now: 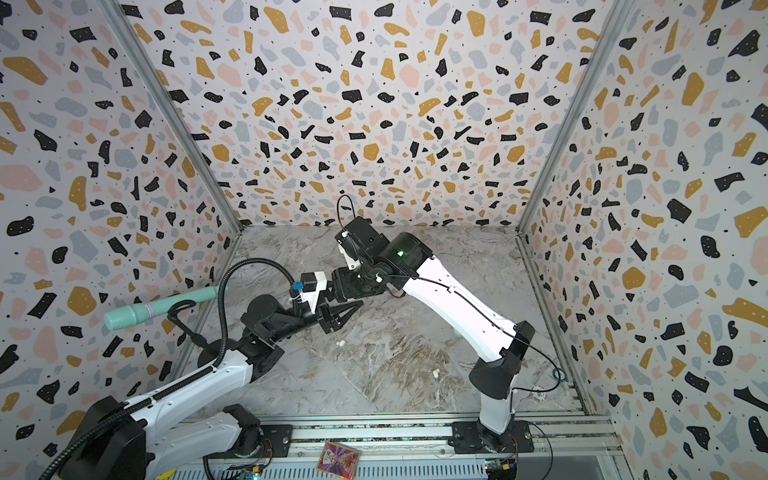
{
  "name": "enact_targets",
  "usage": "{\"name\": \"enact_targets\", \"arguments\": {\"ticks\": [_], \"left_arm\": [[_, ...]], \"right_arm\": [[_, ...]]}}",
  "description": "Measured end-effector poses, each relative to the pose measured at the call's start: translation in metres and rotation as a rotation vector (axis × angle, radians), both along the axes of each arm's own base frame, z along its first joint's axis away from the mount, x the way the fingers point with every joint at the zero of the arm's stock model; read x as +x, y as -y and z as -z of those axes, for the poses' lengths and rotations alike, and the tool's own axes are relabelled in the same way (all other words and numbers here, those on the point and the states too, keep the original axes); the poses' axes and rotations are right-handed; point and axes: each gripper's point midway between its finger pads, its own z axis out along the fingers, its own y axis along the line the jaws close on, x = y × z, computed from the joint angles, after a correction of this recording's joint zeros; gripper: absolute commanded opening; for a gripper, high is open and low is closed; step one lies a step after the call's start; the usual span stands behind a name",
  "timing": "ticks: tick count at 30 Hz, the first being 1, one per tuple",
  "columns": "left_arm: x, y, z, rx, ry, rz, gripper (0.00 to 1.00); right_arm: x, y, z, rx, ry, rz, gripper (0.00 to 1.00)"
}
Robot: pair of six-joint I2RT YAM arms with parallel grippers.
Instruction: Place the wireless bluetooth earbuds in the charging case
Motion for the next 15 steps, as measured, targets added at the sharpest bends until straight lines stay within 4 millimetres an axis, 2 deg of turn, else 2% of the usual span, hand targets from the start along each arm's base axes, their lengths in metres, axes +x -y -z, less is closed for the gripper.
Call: {"name": "enact_targets", "arguments": {"ticks": [3,10,12,15], "left_arm": [[0.002,-0.007,-0.002,0.010,0.002,-0.049,1.00],[0.008,-0.040,-0.005,0.037,-0.004,-0.252,1.00],[0.014,-0.048,0.001,0.057,-0.032,-0.316,1.00],[0.025,-0.060,0.023,0.112,-0.108,-0.408,1.00]], "right_arm": [[0.002,0.020,0.012,-0.023,-0.013,0.032,0.46],[0.027,0.102,0.046,-0.044,-0.018,0.208,0.45],[0.035,0.125,0.060,-0.050,-0.018,0.260,0.45],[0.047,0.151,0.085,-0.070,-0.017,0.320,0.45]]}}
